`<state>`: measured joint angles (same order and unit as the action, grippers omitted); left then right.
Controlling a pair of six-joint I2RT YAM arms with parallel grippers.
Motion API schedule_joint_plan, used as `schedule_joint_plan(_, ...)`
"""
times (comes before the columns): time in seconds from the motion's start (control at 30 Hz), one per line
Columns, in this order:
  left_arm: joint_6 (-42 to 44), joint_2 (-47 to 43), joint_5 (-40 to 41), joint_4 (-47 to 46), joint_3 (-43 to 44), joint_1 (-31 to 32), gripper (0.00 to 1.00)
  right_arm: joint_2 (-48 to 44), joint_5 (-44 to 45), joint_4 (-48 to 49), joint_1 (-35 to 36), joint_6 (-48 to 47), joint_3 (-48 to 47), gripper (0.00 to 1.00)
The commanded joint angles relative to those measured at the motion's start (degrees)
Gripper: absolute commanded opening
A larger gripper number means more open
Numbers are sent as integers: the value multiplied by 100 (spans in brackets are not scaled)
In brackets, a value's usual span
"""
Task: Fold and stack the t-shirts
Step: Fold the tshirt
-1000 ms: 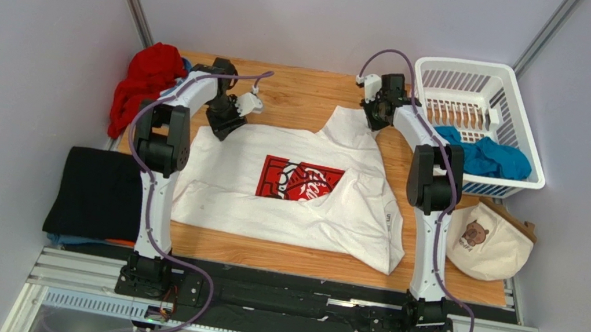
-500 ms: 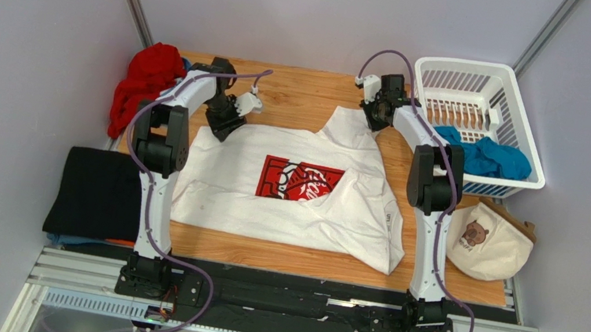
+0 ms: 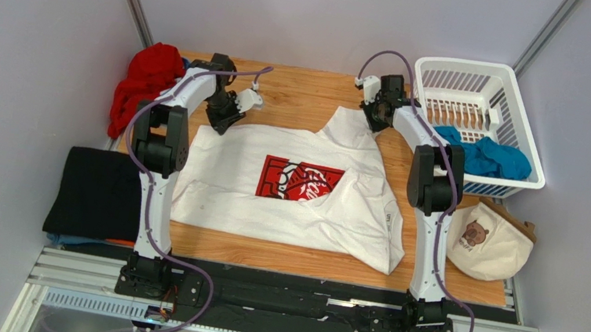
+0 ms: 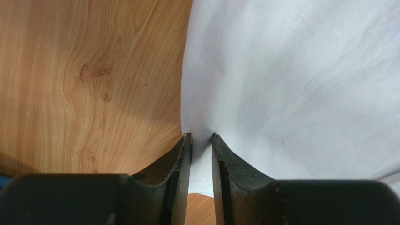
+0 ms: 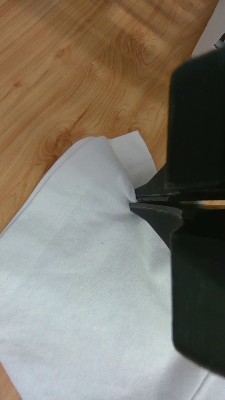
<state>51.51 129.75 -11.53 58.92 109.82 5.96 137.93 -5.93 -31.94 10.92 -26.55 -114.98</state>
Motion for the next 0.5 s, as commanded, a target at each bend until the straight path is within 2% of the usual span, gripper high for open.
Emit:
schedule_joint_plan(0.0,96,-258,-86,-47,224,-7,26,-29,145,-462,24,-61,230,0)
schedule_joint_plan(0.03,88,-223,-69,-64,233,-7,23,-29,154,-462,16,-44,230,0)
schedule_joint_plan(0.13,88,-196,-69,-29,250,-7,3,-47,180,-462,33,-52,300,0)
schedule_joint_plan(0.17,79,-187,-69,-21,233,-7,0,-64,189,-462,42,-53,327,0)
schedule_joint_plan(0.47,-53,-582,133,-293,-293,-7,0,-714,242,-418,51,-132,915,0)
